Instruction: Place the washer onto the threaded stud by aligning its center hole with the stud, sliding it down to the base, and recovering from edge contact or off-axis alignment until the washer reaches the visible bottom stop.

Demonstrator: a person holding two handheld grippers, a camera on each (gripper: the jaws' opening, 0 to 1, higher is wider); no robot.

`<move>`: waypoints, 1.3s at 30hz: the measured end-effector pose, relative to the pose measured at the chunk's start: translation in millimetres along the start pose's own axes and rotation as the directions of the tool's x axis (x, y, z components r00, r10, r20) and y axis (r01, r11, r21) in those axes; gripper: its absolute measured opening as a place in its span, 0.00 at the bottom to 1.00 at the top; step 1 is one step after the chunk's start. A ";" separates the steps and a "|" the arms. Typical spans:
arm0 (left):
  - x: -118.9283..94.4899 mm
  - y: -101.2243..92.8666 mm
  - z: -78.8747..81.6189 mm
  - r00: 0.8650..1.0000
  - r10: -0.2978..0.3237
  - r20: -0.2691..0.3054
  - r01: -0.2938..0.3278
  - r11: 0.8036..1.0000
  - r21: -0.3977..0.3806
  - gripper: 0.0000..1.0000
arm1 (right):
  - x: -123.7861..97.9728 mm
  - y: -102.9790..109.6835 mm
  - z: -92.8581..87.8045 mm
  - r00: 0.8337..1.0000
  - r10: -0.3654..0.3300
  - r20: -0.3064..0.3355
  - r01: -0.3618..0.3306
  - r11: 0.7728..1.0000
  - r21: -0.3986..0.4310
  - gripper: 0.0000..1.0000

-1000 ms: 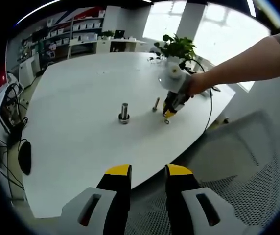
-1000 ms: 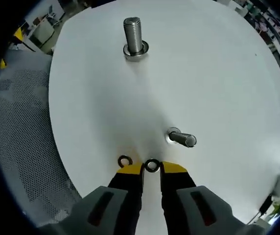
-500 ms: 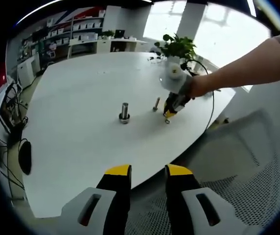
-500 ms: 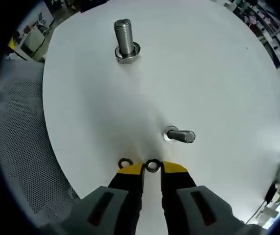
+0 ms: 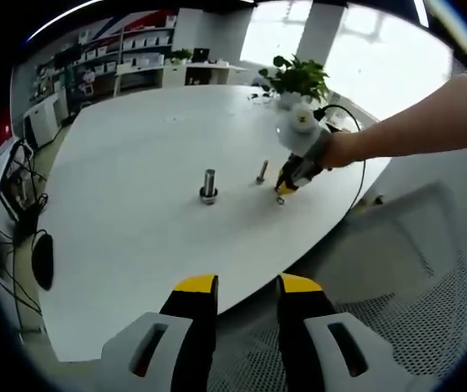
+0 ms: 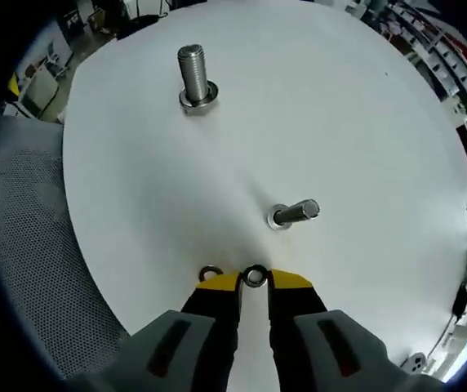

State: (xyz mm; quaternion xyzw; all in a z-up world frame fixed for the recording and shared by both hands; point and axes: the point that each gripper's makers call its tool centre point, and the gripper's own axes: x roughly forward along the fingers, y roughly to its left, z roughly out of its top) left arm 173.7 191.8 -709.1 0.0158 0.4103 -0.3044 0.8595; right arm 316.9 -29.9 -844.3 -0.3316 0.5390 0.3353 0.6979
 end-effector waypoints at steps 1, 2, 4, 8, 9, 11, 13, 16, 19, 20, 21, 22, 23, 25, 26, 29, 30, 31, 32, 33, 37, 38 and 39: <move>0.0 0.0 -0.2 1.000 0.000 -0.001 0.000 1.000 0.000 0.27 | -0.1 -0.3 0.3 1.000 0.003 -0.004 -0.003 1.000 0.001 0.15; 0.2 0.0 -0.5 1.000 0.000 -0.004 0.000 1.000 0.000 0.27 | -0.2 -0.7 0.4 1.000 0.007 -0.006 -0.007 1.000 0.003 0.15; 0.4 0.1 -0.6 1.000 0.001 -0.005 -0.001 1.000 0.001 0.27 | -0.1 -1.9 0.3 1.000 0.019 -0.009 -0.019 1.000 0.010 0.15; 0.1 0.5 -0.9 1.000 0.003 -0.004 -0.003 1.000 -0.006 0.27 | -1.5 -1.0 0.2 0.999 0.031 0.007 -0.031 0.999 0.012 0.15; 0.1 0.9 -1.0 1.000 0.005 -0.005 -0.005 1.000 -0.007 0.27 | -1.3 -1.1 0.0 0.999 0.030 0.012 -0.030 0.999 0.011 0.15; 0.3 0.7 -1.3 1.000 0.004 -0.007 -0.004 1.000 -0.007 0.28 | -1.3 -1.4 0.2 0.999 0.027 0.023 -0.027 1.000 0.002 0.14; 0.4 0.4 -1.4 1.000 0.003 -0.008 -0.003 1.000 -0.006 0.28 | -2.3 -1.0 0.8 0.999 0.024 0.029 -0.024 1.000 0.006 0.14; -0.2 1.2 0.0 1.000 0.006 -0.001 -0.006 1.000 -0.007 0.28 | -2.7 -2.6 0.8 0.999 0.026 0.037 -0.027 1.000 0.012 0.14; 0.6 0.0 -0.5 1.000 -0.002 -0.006 0.002 1.000 -0.006 0.28 | -2.9 -6.4 -0.6 0.999 0.032 0.034 -0.034 0.997 0.063 0.14; 0.9 -0.8 -1.5 1.000 -0.004 -0.012 0.004 1.000 0.000 0.28 | -2.8 -6.9 -0.9 0.999 0.032 0.032 -0.034 0.997 0.068 0.14; 1.0 -1.2 -1.6 1.000 -0.005 -0.013 0.005 1.000 0.002 0.28 | -3.5 -8.6 -3.3 0.999 0.029 0.021 -0.030 0.997 0.077 0.14; 1.0 -1.3 -1.4 1.000 -0.006 -0.012 0.006 1.000 0.001 0.28 | -3.9 -8.8 -3.7 0.999 0.029 0.020 -0.030 0.996 0.079 0.14; 1.1 -1.3 -1.1 1.000 -0.007 -0.011 0.007 1.000 0.000 0.28 | -5.7 -9.1 -3.6 0.999 0.028 0.025 -0.030 0.996 0.084 0.14; 1.0 -0.9 -0.9 1.000 -0.006 -0.010 0.006 1.000 -0.001 0.28 | -10.6 -8.1 -1.7 0.999 0.026 0.040 -0.030 0.995 0.090 0.14; 0.9 -0.9 -1.0 1.000 -0.005 -0.010 0.005 1.000 0.000 0.28 | -13.9 -7.8 -1.5 0.999 0.023 0.043 -0.027 0.996 0.086 0.14; 0.7 -1.0 -0.1 1.000 -0.006 -0.005 0.006 1.000 0.001 0.28 | -20.1 -9.9 -0.3 0.999 0.018 0.049 -0.021 0.997 0.076 0.14; 0.7 -1.1 0.1 1.000 -0.007 -0.004 0.007 1.000 0.000 0.28 | -23.6 -10.9 0.5 0.999 0.012 0.053 -0.016 0.997 0.078 0.14; 0.5 -1.5 0.1 1.000 -0.008 -0.004 0.008 1.000 0.002 0.28 | -24.9 -12.2 1.3 0.998 0.011 0.058 -0.015 0.997 0.080 0.14; 0.5 -1.6 0.1 1.000 -0.009 -0.004 0.009 1.000 0.004 0.28 | -27.4 -13.8 3.0 0.998 0.008 0.066 -0.013 0.996 0.083 0.14; 0.6 -1.6 0.2 1.000 -0.009 -0.003 0.009 1.000 0.005 0.27 | -29.3 -14.3 4.1 0.997 0.005 0.073 -0.011 0.996 0.085 0.14; 0.0 -2.3 1.3 1.000 -0.012 0.003 0.012 1.000 0.006 0.27 | -38.5 -16.4 9.1 0.995 -0.007 0.097 -0.002 0.996 0.084 0.14; 0.0 -2.6 1.2 1.000 -0.013 0.002 0.013 1.000 0.007 0.27 | -40.1 -16.9 9.7 0.995 -0.007 0.100 -0.001 0.996 0.086 0.14; 0.2 -3.1 1.0 1.000 -0.015 0.001 0.015 1.000 0.009 0.27 | -43.2 -17.2 11.3 0.994 -0.009 0.110 -0.001 0.996 0.089 0.14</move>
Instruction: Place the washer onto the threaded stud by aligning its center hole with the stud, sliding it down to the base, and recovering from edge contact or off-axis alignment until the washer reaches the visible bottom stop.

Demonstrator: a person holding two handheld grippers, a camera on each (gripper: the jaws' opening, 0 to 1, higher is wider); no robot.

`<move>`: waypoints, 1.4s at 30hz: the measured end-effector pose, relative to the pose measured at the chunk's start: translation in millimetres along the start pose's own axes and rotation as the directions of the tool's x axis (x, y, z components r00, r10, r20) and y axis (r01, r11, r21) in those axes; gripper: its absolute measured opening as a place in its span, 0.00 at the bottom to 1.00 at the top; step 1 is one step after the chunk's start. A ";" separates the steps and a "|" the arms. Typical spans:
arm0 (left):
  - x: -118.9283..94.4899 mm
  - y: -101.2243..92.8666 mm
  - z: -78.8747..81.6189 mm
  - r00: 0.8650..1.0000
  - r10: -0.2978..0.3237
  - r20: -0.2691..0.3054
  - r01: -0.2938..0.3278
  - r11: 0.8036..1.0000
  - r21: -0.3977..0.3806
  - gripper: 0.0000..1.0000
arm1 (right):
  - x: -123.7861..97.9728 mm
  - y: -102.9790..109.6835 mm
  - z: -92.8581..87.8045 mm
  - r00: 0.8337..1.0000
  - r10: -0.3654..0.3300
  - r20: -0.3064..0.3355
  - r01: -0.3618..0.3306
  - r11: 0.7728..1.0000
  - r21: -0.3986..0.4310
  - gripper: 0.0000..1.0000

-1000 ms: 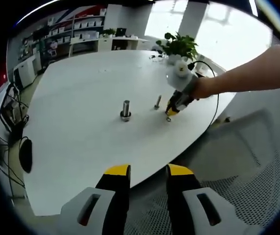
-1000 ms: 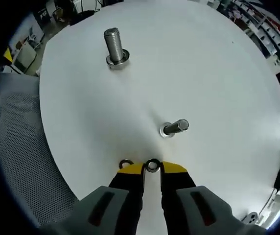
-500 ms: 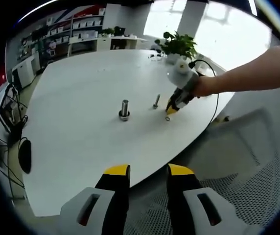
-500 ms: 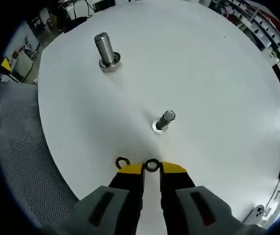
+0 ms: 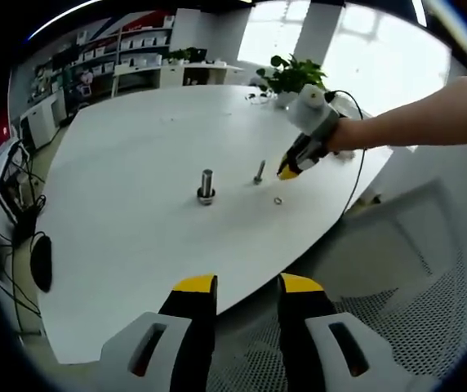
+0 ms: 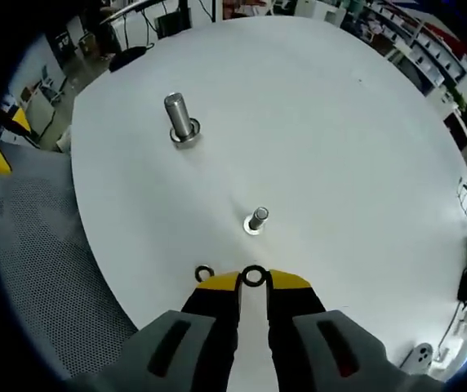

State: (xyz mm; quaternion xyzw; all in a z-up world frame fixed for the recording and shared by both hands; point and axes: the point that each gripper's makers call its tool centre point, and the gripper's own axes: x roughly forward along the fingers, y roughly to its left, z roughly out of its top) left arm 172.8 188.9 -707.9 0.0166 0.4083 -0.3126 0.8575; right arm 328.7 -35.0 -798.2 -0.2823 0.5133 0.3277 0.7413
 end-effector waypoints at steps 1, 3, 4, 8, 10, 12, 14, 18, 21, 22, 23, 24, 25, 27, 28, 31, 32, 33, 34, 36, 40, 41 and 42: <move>0.1 -0.1 0.0 1.000 -0.001 0.000 0.001 1.000 0.001 0.27 | -0.9 0.2 1.1 1.000 0.002 0.006 -0.002 1.000 0.003 0.14; 0.2 -0.9 -0.1 1.000 -0.004 -0.001 0.004 1.000 0.004 0.27 | -5.7 -0.4 6.5 1.000 0.004 0.030 -0.004 1.000 0.010 0.14; 0.2 -1.0 0.0 1.000 -0.005 0.000 0.005 1.000 0.005 0.27 | -7.6 -0.6 8.9 0.999 0.004 0.039 -0.004 1.000 0.008 0.14; 0.1 -1.2 0.6 1.000 -0.007 0.003 0.007 1.000 0.006 0.27 | -15.2 -4.3 20.9 0.997 -0.019 0.075 0.021 0.999 -0.028 0.14; -0.2 -1.0 0.9 1.000 -0.007 0.004 0.007 1.000 0.006 0.27 | -17.1 -5.0 23.8 0.996 -0.021 0.082 0.024 0.999 -0.028 0.14; -0.4 -0.6 1.5 1.000 -0.006 0.009 0.006 1.000 0.004 0.27 | -18.1 -4.1 26.9 0.996 -0.019 0.086 0.021 0.999 -0.029 0.14; -0.3 -0.5 1.5 1.000 -0.006 0.009 0.006 1.000 0.004 0.27 | -19.3 -3.0 31.3 0.995 -0.018 0.095 0.022 0.999 -0.041 0.14; -0.5 -0.2 1.6 1.000 -0.005 0.010 0.004 1.000 0.005 0.27 | -19.5 -2.1 40.3 0.994 -0.023 0.108 0.032 0.996 -0.084 0.14; -0.7 0.0 1.5 1.000 -0.003 0.009 0.003 1.000 0.004 0.27 | -16.8 -1.0 43.6 0.995 -0.015 0.103 0.025 0.995 -0.097 0.14; -0.3 0.2 1.3 1.000 -0.002 0.008 0.002 1.000 0.003 0.27 | -15.7 -1.8 44.9 0.994 -0.014 0.104 0.024 0.995 -0.098 0.14; -0.3 0.4 1.1 1.000 -0.001 0.007 0.001 1.000 0.002 0.27 | -14.8 -1.7 45.7 0.994 -0.012 0.104 0.022 0.995 -0.097 0.14; -0.3 0.6 0.9 1.000 -0.001 0.007 0.001 1.000 0.002 0.27 | -14.1 -0.5 46.2 0.995 -0.011 0.102 0.021 0.995 -0.098 0.14; -0.3 0.8 0.8 1.000 0.000 0.006 0.000 1.000 0.002 0.27 | -13.7 -0.2 46.2 0.995 -0.011 0.101 0.022 0.994 -0.103 0.14; -0.2 0.5 0.6 1.000 -0.001 0.004 0.001 1.000 0.002 0.27 | -11.6 0.3 45.5 0.995 -0.006 0.095 0.016 0.994 -0.105 0.14; -0.1 0.4 0.3 1.000 -0.001 0.002 0.001 1.000 0.002 0.27 | -11.1 0.3 45.3 0.996 -0.005 0.093 0.015 0.994 -0.106 0.14; 0.1 0.1 0.2 1.000 -0.001 0.001 0.001 1.000 0.004 0.27 | -8.1 -0.4 44.4 0.996 -0.002 0.084 0.012 0.993 -0.119 0.14; 0.1 0.1 0.2 1.000 -0.001 0.000 0.001 1.000 0.004 0.27 | -7.5 -0.2 44.3 0.997 0.000 0.082 0.010 0.993 -0.121 0.14; 0.1 0.1 0.1 1.000 0.000 0.000 0.000 1.000 0.004 0.27 | -7.0 0.1 44.4 0.997 0.002 0.078 0.008 0.992 -0.126 0.14; 0.1 0.2 0.0 1.000 0.000 0.000 0.000 1.000 0.004 0.27 | -6.3 -0.6 44.5 0.997 0.001 0.077 0.009 0.992 -0.129 0.14; 0.1 0.4 0.1 1.000 0.001 0.001 -0.001 1.000 0.002 0.27 | -4.7 -1.6 45.1 0.997 0.001 0.075 0.009 0.991 -0.130 0.14; 0.3 0.7 -0.3 1.000 0.002 -0.001 -0.002 1.000 0.001 0.27 | -2.0 -1.0 45.7 0.998 0.006 0.067 0.003 0.992 -0.128 0.14; 0.3 0.7 -0.3 1.000 0.002 -0.001 -0.002 1.000 0.000 0.27 | -1.1 -1.1 45.7 0.998 0.007 0.065 0.001 0.992 -0.126 0.14; 0.3 0.7 -0.4 1.000 0.002 -0.002 -0.002 1.000 0.000 0.27 | 0.6 -1.8 45.5 0.998 0.008 0.060 0.000 0.992 -0.126 0.14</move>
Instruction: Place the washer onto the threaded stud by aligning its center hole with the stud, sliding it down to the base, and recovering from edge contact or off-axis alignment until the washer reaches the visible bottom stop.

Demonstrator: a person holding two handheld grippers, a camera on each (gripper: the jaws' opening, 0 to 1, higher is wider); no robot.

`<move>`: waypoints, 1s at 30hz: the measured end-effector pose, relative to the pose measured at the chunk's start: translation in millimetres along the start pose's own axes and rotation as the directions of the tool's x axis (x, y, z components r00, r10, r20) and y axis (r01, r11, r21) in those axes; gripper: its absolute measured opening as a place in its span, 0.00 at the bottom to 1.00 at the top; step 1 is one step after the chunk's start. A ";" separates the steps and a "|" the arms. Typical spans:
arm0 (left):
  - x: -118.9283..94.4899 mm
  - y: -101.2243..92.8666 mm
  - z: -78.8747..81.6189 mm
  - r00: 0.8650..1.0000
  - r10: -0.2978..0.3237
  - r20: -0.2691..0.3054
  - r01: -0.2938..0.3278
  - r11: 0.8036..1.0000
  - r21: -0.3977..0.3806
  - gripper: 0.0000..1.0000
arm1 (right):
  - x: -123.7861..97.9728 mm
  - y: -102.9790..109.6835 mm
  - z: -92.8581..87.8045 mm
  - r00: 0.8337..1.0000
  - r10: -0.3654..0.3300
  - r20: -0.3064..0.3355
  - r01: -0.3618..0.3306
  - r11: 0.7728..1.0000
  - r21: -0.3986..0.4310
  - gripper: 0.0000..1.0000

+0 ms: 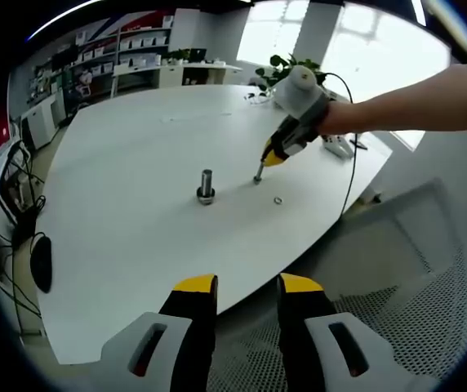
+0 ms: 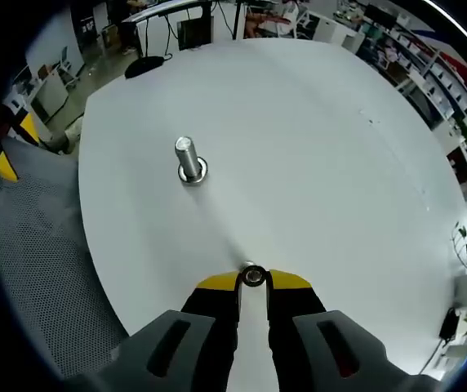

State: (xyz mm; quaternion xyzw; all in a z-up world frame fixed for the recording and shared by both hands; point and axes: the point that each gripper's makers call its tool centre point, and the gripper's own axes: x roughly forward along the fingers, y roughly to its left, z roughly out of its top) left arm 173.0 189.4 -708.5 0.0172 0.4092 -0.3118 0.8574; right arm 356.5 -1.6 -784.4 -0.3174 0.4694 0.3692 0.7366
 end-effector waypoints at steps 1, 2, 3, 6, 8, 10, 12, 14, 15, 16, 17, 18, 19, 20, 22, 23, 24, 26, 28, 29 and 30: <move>0.0 0.0 0.0 1.000 0.000 0.000 0.000 1.000 0.000 0.27 | 1.1 -0.3 -0.1 1.000 0.000 -0.001 0.000 1.000 -0.001 0.14; -0.1 -0.1 0.0 1.000 0.000 -0.001 0.000 1.000 0.001 0.27 | 1.5 -0.4 0.2 1.000 0.000 0.000 0.000 1.000 -0.001 0.14; -0.1 -0.1 0.0 1.000 0.000 -0.001 0.000 1.000 0.001 0.27 | 3.6 0.0 -0.1 1.000 0.001 -0.007 -0.001 1.000 0.000 0.14; 0.0 0.3 -0.3 1.000 0.001 -0.002 -0.001 1.000 -0.002 0.27 | 10.6 0.8 -3.5 1.000 0.006 -0.023 -0.006 1.000 -0.003 0.14; 0.2 0.7 -0.7 1.000 0.003 -0.003 -0.003 1.000 -0.004 0.27 | 13.8 1.8 -5.4 1.000 0.008 -0.029 -0.008 1.000 0.001 0.14; -0.1 0.9 -0.7 1.000 0.004 -0.004 -0.004 1.000 -0.004 0.27 | 17.5 3.1 -8.2 0.999 0.012 -0.042 -0.012 1.000 0.001 0.14; 0.1 0.9 -0.9 1.000 0.004 -0.004 -0.004 1.000 -0.005 0.27 | 21.0 3.3 -10.3 0.999 0.011 -0.048 -0.011 1.000 0.002 0.14; 0.2 0.7 -1.4 1.000 0.005 -0.007 -0.005 1.000 -0.005 0.27 | 23.4 4.1 -10.3 0.999 0.014 -0.048 -0.014 1.000 -0.001 0.14; 0.2 0.7 -1.4 1.000 0.005 -0.007 -0.005 1.000 -0.005 0.27 | 24.0 4.2 -10.2 0.999 0.013 -0.048 -0.013 1.000 0.000 0.14; 0.2 0.6 -1.6 1.000 0.005 -0.009 -0.005 1.000 -0.006 0.27 | 27.1 5.3 -12.0 0.998 0.018 -0.054 -0.018 1.000 0.001 0.14; 0.3 0.7 -1.8 1.000 0.005 -0.010 -0.005 1.000 -0.006 0.27 | 28.9 5.3 -13.1 0.998 0.019 -0.054 -0.019 1.000 0.002 0.14; 0.4 0.8 -1.9 1.000 0.005 -0.011 -0.005 1.000 -0.006 0.27 | 30.1 5.6 -14.0 0.998 0.018 -0.055 -0.018 1.000 0.002 0.14; 0.5 0.7 -2.0 1.000 0.005 -0.012 -0.005 1.000 -0.006 0.27 | 31.9 5.8 -15.2 0.998 0.018 -0.058 -0.018 1.000 0.005 0.14; 0.5 0.6 -2.1 1.000 0.005 -0.012 -0.005 1.000 -0.007 0.27 | 33.2 5.9 -16.0 0.998 0.021 -0.060 -0.020 1.000 0.009 0.14; 0.7 0.8 -2.3 1.000 0.004 -0.014 -0.004 1.000 -0.007 0.27 | 35.7 6.5 -17.4 0.998 0.026 -0.066 -0.025 1.000 0.017 0.14; 0.9 0.9 -2.5 1.000 0.004 -0.015 -0.004 1.000 -0.007 0.27 | 37.0 7.4 -18.2 0.997 0.030 -0.068 -0.028 0.999 0.020 0.14; 1.0 1.0 -2.7 1.000 0.004 -0.016 -0.005 1.000 -0.007 0.27 | 38.2 7.0 -18.6 0.997 0.032 -0.068 -0.030 0.999 0.022 0.14; 1.2 0.9 -3.0 1.000 0.004 -0.018 -0.005 1.000 -0.007 0.27 | 39.5 6.9 -19.6 0.997 0.032 -0.071 -0.030 0.999 0.024 0.15; 1.1 0.8 -3.0 1.000 0.005 -0.018 -0.005 1.000 -0.008 0.27 | 39.8 5.6 -18.0 0.998 0.032 -0.059 -0.029 0.999 0.041 0.15; 1.1 1.0 -3.0 1.000 0.005 -0.018 -0.005 1.000 -0.009 0.27 | 39.7 5.3 -18.0 0.998 0.033 -0.058 -0.031 0.998 0.045 0.15; 1.1 1.1 -3.0 1.000 0.005 -0.017 -0.005 1.000 -0.009 0.27 | 40.6 4.2 -17.9 0.998 0.035 -0.057 -0.032 0.998 0.054 0.15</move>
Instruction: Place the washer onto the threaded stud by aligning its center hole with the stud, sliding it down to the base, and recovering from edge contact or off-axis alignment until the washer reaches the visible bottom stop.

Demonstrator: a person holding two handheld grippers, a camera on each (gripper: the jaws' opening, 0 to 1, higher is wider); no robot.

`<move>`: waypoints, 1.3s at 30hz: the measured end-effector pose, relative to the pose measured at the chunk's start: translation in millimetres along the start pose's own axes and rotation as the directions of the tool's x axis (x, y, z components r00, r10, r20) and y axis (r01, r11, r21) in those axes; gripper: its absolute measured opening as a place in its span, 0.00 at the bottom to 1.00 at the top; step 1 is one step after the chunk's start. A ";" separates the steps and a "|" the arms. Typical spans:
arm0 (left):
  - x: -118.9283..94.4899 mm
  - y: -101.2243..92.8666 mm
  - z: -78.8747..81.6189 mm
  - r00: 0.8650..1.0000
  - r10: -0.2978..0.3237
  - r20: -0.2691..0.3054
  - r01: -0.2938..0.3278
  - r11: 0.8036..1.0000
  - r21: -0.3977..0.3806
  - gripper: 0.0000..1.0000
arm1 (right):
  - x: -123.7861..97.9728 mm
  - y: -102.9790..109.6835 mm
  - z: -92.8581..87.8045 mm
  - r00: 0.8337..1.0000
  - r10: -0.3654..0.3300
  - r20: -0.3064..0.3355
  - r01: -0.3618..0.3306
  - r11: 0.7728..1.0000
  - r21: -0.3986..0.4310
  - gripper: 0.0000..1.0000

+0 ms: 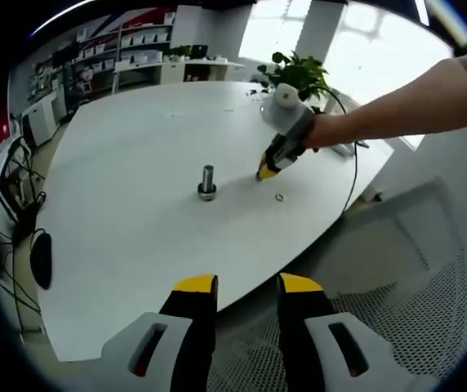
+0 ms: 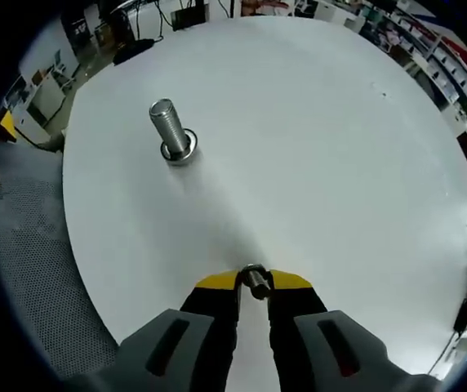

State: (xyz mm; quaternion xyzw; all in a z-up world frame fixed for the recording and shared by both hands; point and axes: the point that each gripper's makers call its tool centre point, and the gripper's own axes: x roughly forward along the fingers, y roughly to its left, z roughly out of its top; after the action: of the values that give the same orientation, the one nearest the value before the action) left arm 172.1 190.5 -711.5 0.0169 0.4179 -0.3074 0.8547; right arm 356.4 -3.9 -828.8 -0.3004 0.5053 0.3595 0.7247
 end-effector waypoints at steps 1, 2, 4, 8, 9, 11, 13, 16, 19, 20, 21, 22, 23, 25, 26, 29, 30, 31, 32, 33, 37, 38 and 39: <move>0.0 0.1 -0.1 1.000 0.001 0.000 -0.001 1.000 -0.001 0.27 | 0.1 -0.1 0.3 1.000 0.002 0.002 -0.002 1.000 0.011 0.15; -0.1 0.1 -0.1 1.000 0.001 0.000 -0.001 1.000 0.000 0.27 | 0.3 -0.1 0.8 1.000 0.004 0.005 -0.004 1.000 0.017 0.16; 0.0 0.2 -0.2 1.000 0.001 -0.001 -0.001 1.000 0.000 0.27 | 0.3 1.2 0.0 1.000 0.008 0.002 -0.008 1.000 0.019 0.17; -0.4 0.4 0.2 1.000 0.002 0.001 -0.002 1.000 -0.001 0.27 | 0.4 1.9 -4.8 1.000 0.007 -0.013 -0.007 1.000 0.012 0.19; -0.4 0.4 0.3 1.000 0.003 0.002 -0.003 1.000 -0.001 0.27 | 0.3 2.3 -5.7 1.000 0.008 -0.015 -0.008 1.000 0.013 0.19; -0.6 0.6 0.5 1.000 0.004 0.003 -0.004 1.000 -0.001 0.27 | -1.7 3.2 -8.5 1.000 0.006 -0.021 -0.006 1.000 0.009 0.19; -0.7 0.6 0.5 1.000 0.005 0.003 -0.005 1.000 -0.001 0.27 | -4.4 3.7 -11.1 1.000 0.004 -0.023 -0.004 1.000 0.011 0.19; -0.6 0.9 0.6 1.000 0.006 0.004 -0.006 1.000 0.001 0.27 | -6.3 3.0 -16.0 1.000 0.001 -0.027 0.000 1.000 0.018 0.20; -0.9 1.0 0.8 1.000 0.007 0.006 -0.007 1.000 0.000 0.27 | -9.9 6.3 -23.0 0.999 0.001 -0.033 0.000 1.000 0.030 0.20; -0.8 1.1 0.9 1.000 0.007 0.007 -0.007 1.000 0.001 0.27 | -10.6 7.3 -24.8 0.999 0.002 -0.034 -0.001 0.999 0.032 0.20; -0.8 1.1 1.0 1.000 0.007 0.007 -0.007 1.000 0.002 0.27 | -12.0 9.0 -27.8 0.999 0.003 -0.035 -0.002 0.999 0.035 0.20; -0.8 0.9 1.3 1.000 0.007 0.008 -0.007 1.000 0.003 0.27 | -13.1 10.7 -29.9 0.999 0.005 -0.035 -0.004 0.999 0.038 0.20; -0.9 0.6 1.4 1.000 0.006 0.009 -0.006 1.000 0.004 0.27 | -14.4 13.2 -33.4 0.999 0.008 -0.037 -0.006 0.999 0.041 0.21; -0.7 -0.1 1.3 1.000 0.003 0.007 -0.003 1.000 0.007 0.27 | -15.8 16.4 -39.6 0.999 0.014 -0.042 -0.012 0.999 0.045 0.21; -0.6 -0.3 1.2 1.000 0.002 0.006 -0.002 1.000 0.009 0.27 | -16.0 17.6 -42.6 0.999 0.017 -0.047 -0.015 0.999 0.046 0.21; -0.5 -0.4 0.9 1.000 0.001 0.005 -0.001 1.000 0.011 0.27 | -17.8 21.6 -52.4 0.998 0.029 -0.057 -0.026 0.998 0.060 0.22; -0.4 -0.4 0.9 1.000 0.000 0.005 0.000 1.000 0.011 0.27 | -16.6 21.6 -55.6 0.998 0.036 -0.058 -0.032 0.997 0.073 0.22; -0.7 -0.4 1.1 1.000 0.001 0.006 -0.001 1.000 0.010 0.27 | -16.3 22.5 -57.1 0.998 0.040 -0.058 -0.035 0.996 0.079 0.23; -0.9 -0.3 1.3 1.000 0.001 0.007 -0.001 1.000 0.010 0.27 | -16.5 25.2 -58.3 0.998 0.044 -0.055 -0.040 0.996 0.083 0.23; -0.9 -0.1 1.6 1.000 0.001 0.009 -0.001 1.000 0.009 0.27 | -16.3 27.3 -58.8 0.997 0.047 -0.053 -0.043 0.995 0.085 0.23; -1.0 0.3 2.1 1.000 0.001 0.011 -0.001 1.000 0.009 0.27 | -14.0 39.8 -60.4 0.996 0.071 -0.061 -0.067 0.995 0.078 0.24; -1.1 0.1 2.1 1.000 0.000 0.010 0.000 1.000 0.008 0.27 | -12.8 41.0 -59.6 0.995 0.076 -0.059 -0.071 0.995 0.073 0.24; -1.0 -0.1 1.9 1.000 -0.001 0.010 0.001 1.000 0.009 0.27 | -12.2 42.5 -58.6 0.995 0.079 -0.057 -0.075 0.995 0.069 0.24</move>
State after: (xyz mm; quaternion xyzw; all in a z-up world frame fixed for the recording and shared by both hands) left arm 172.9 190.4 -709.5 0.0190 0.4125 -0.3098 0.8565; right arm 288.3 -29.5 -838.5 -0.2672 0.5497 0.3609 0.7044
